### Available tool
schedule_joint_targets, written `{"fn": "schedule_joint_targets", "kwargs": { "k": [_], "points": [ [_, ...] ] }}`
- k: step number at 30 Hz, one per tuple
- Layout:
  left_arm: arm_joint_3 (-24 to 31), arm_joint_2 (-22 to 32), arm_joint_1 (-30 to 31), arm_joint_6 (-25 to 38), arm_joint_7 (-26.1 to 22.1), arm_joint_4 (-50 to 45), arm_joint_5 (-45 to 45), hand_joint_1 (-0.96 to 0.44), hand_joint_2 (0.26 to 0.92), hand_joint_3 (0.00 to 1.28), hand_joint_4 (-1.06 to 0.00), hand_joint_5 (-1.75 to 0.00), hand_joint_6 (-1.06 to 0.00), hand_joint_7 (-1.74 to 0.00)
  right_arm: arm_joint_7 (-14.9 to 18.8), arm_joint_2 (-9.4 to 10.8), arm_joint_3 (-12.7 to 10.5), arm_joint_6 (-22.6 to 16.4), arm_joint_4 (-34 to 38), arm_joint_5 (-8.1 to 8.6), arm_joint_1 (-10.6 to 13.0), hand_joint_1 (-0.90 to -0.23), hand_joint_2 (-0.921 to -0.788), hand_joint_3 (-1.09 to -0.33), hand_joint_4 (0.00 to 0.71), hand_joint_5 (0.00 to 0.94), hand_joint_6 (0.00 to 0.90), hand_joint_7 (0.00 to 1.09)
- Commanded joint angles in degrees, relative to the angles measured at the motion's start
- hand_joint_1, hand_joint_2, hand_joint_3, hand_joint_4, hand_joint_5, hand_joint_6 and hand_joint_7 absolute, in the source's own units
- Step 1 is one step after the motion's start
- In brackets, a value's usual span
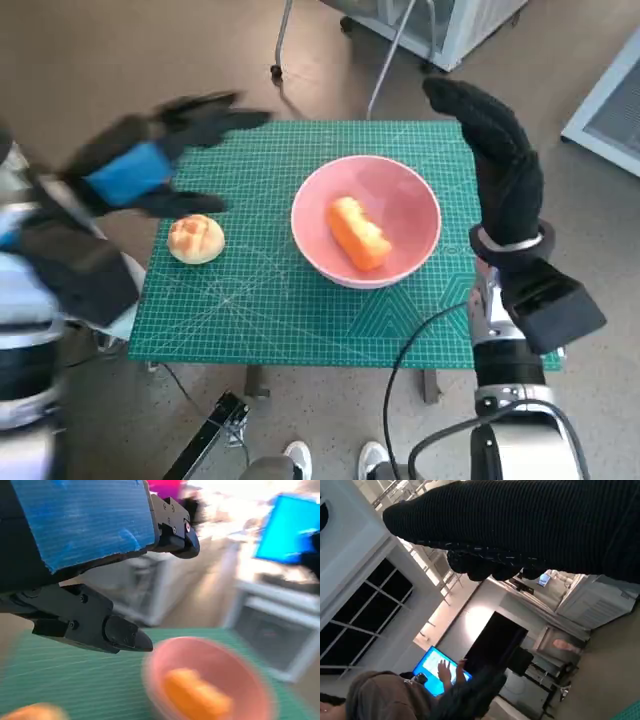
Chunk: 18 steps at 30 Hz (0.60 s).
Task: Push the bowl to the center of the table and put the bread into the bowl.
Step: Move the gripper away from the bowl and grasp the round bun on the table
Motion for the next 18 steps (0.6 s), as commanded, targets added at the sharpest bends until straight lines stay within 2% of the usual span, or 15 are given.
{"fn": "schedule_joint_targets", "kwargs": {
  "k": [1,8,18],
  "points": [
    [-0.3,3.3,1.9,-3.2,0.8,5.9,2.3,-0.19,0.856,0.0,-0.26,0.0,-0.34,-0.15,0.7,0.4,-0.1,0.1,0.7,0.42,0.5,-0.661,-0.921,-0.799,0.279,0.02,-0.001,0.71],
    [-2.8,4.5,1.9,-5.4,2.3,13.7,5.9,-0.2,0.844,0.0,-0.22,0.0,-0.33,-0.1,0.9,0.4,-0.2,0.0,1.5,0.37,0.0,-0.66,-0.921,-0.8,0.281,0.021,-0.001,0.71],
    [-8.1,2.3,-0.9,-5.4,4.3,24.0,10.3,-0.17,0.832,0.0,-0.19,0.0,-0.34,-0.07,0.9,0.2,-0.1,-0.1,1.2,0.0,-0.2,-0.662,-0.921,-0.804,0.278,0.019,-0.001,0.71]
  ]
}}
